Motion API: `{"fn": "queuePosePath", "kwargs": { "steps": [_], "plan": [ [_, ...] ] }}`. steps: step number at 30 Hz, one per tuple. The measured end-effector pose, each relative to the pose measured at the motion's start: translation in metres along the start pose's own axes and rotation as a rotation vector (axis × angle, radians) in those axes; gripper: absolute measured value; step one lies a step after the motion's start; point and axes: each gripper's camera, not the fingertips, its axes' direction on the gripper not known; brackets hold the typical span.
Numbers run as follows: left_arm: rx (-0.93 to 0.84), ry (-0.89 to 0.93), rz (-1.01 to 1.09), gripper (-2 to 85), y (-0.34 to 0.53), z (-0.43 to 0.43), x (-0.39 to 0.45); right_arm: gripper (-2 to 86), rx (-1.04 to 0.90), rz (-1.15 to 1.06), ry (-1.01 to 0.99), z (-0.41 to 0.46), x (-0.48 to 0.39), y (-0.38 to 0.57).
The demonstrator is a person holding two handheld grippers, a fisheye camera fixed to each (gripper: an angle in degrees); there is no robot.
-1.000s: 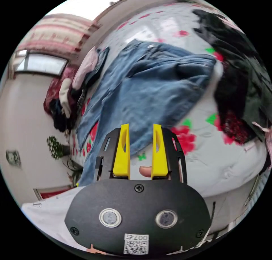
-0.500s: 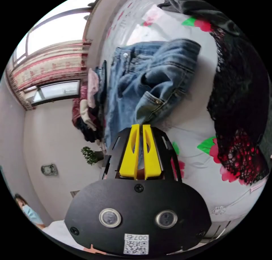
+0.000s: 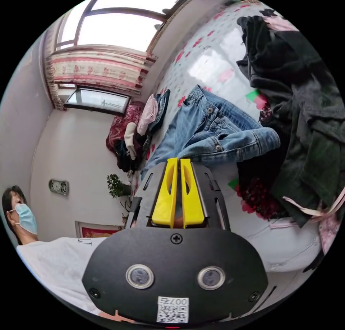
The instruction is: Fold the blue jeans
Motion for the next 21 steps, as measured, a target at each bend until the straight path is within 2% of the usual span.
{"fn": "queuePosePath", "kwargs": {
  "steps": [9,12,14,17,19,21],
  "plan": [
    [-0.044,-0.022,0.012,-0.8,-0.095,0.109,0.076,0.0,0.014,-0.139,0.101,0.041,-0.107,-0.056],
    [-0.108,-0.081,0.03,-0.2,-0.145,0.181,0.102,0.4,-0.03,-0.146,0.124,0.086,-0.141,-0.104],
    [-0.148,-0.13,0.068,1.8,-0.179,0.238,0.117,1.4,-0.063,-0.196,0.202,0.145,-0.167,-0.151],
    [-0.202,-0.215,0.06,11.2,-0.224,0.331,0.123,3.5,-0.08,-0.275,0.338,0.229,-0.187,-0.197],
    [-0.142,-0.122,0.116,11.6,-0.227,0.37,0.134,4.1,-0.147,-0.292,0.454,0.273,-0.188,-0.212],
    [-0.171,-0.128,0.204,11.7,-0.221,0.393,0.142,4.5,-0.175,-0.306,0.539,0.299,-0.183,-0.213]
  ]
}}
